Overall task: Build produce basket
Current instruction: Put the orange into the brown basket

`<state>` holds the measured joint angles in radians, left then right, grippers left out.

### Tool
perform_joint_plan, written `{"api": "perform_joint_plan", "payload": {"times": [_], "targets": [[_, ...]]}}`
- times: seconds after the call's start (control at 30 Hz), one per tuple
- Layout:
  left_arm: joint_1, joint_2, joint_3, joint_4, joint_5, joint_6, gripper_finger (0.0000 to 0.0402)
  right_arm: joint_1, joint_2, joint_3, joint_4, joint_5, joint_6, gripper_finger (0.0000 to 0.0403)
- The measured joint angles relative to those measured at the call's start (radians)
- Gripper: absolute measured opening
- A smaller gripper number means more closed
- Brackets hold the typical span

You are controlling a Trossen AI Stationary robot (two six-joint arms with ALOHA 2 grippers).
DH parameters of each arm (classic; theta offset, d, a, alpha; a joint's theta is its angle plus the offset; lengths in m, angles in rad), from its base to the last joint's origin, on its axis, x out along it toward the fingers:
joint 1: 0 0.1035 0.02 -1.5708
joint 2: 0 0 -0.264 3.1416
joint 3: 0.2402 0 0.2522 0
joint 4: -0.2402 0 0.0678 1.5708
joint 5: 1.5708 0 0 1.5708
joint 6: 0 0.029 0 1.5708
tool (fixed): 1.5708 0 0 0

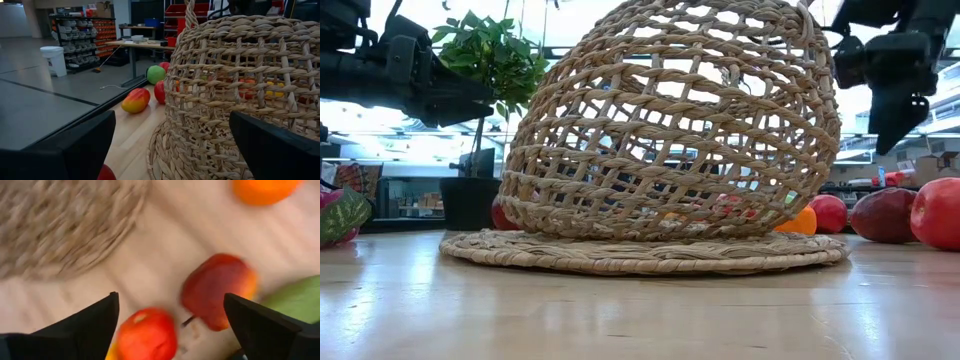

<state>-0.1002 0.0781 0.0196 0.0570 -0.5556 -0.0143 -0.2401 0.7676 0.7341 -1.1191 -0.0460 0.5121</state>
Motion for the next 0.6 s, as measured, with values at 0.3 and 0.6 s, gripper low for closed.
{"api": "perform_joint_plan", "payload": {"times": [0.3, 0.6], "targets": [[0.0, 0.0, 0.0, 0.0, 0.0, 0.0, 0.0398, 0.135, 0.01, 0.0, -0.034, -0.094, -0.022, 0.0384], [0.0, 0.0, 0.0, 0.0, 0.0, 0.0, 0.0398, 0.275, 0.043, -0.001, -0.071, -0.045, 0.164, 0.0385]]}}
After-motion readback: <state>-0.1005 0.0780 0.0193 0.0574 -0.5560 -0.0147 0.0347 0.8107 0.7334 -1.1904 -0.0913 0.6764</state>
